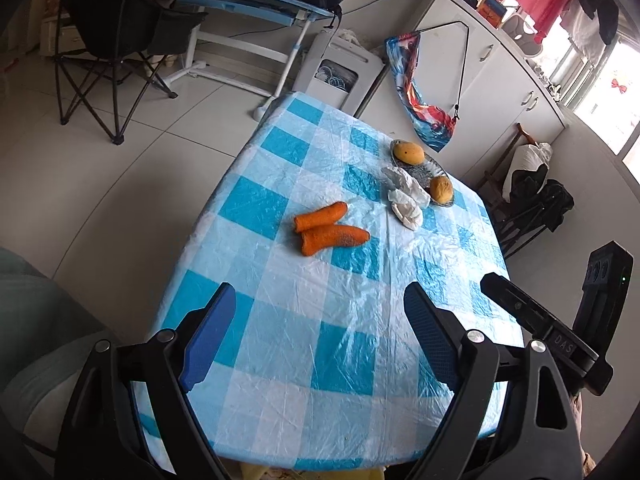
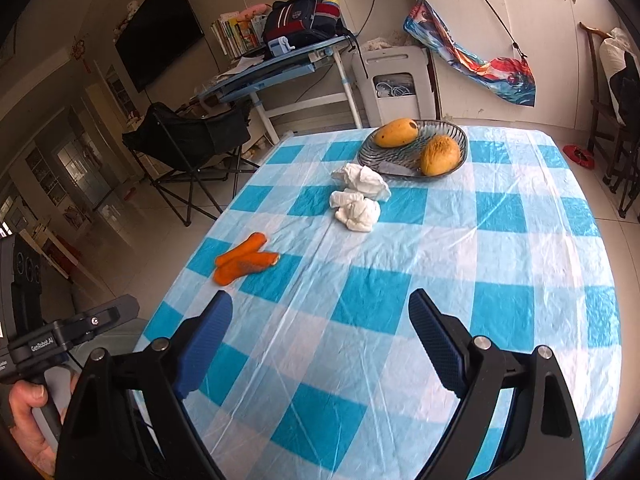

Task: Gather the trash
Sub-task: 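Move both grippers over the table toward the white tissues and carrots, then grasp a white tissue with the right gripper while the left grasps a carrot piece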

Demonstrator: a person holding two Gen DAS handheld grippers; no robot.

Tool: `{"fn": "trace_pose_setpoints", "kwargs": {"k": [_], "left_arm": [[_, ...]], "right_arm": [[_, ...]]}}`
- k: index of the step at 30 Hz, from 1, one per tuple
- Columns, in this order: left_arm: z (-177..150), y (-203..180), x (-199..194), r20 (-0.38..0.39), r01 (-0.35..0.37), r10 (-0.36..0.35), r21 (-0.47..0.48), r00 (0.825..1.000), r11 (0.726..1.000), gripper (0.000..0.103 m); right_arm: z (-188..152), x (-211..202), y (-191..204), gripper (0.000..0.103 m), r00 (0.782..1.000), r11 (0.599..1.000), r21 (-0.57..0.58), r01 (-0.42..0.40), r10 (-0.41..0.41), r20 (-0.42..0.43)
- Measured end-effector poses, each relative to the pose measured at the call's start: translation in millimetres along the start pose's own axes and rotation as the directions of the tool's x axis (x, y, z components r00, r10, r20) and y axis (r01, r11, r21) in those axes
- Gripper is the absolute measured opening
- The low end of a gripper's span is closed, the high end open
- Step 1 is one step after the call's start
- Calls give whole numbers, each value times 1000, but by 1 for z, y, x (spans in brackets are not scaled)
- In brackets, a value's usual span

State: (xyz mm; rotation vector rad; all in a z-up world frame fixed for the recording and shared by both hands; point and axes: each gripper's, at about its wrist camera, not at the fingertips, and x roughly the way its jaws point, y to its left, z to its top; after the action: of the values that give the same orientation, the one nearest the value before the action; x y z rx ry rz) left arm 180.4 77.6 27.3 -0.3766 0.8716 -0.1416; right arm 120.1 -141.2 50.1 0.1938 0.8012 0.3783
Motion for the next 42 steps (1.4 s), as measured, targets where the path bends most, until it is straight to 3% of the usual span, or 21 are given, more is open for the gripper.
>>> {"fn": "trace_pose_setpoints", "kwargs": {"k": [9,16,22,23,24,25,26,27,30,33,38,42], "left_arm": [[40,-9,71,-82,-66,76,110,994,992,64],[54,-11,107,-92,-103,115,125,989,987,60],[53,-30,131,-114,-142,173,244,978,959,48],[52,-35,133,-113,-146,181,262,977,954,42],[51,-38,133,-114,-147,184,278,976,949,36],[49,-42,134,-119,-138,179,290,977,947,32],[46,-45,133,-128,-129,175,307,976,943,22],[44,-48,132,-135,-122,174,326,975,937,17],[36,-53,124,-155,-93,155,349,976,933,14],[31,-48,109,-148,-71,122,310,982,948,13],[30,-30,67,-81,-3,18,183,997,983,12],[19,-19,37,-23,60,-57,121,998,991,12]], "right_arm": [[29,53,-17,75,999,1000,-7,-1,1,-44],[37,83,-21,71,996,999,-26,20,-23,-83],[45,101,-29,68,994,997,-47,53,-57,-93],[45,102,-29,64,993,996,-58,60,-66,-94],[45,102,-29,52,993,996,-66,65,-71,-95],[45,101,-29,44,993,995,-68,68,-74,-97],[44,101,-30,27,992,996,-64,60,-66,-105],[43,100,-30,22,992,997,-63,54,-60,-108],[37,95,-24,19,992,996,-82,34,-44,-118],[25,83,-15,18,991,996,-87,7,-19,-132],[13,53,-10,18,991,998,-46,-37,30,-127],[-6,25,-9,18,991,996,32,-86,89,-101]]}}
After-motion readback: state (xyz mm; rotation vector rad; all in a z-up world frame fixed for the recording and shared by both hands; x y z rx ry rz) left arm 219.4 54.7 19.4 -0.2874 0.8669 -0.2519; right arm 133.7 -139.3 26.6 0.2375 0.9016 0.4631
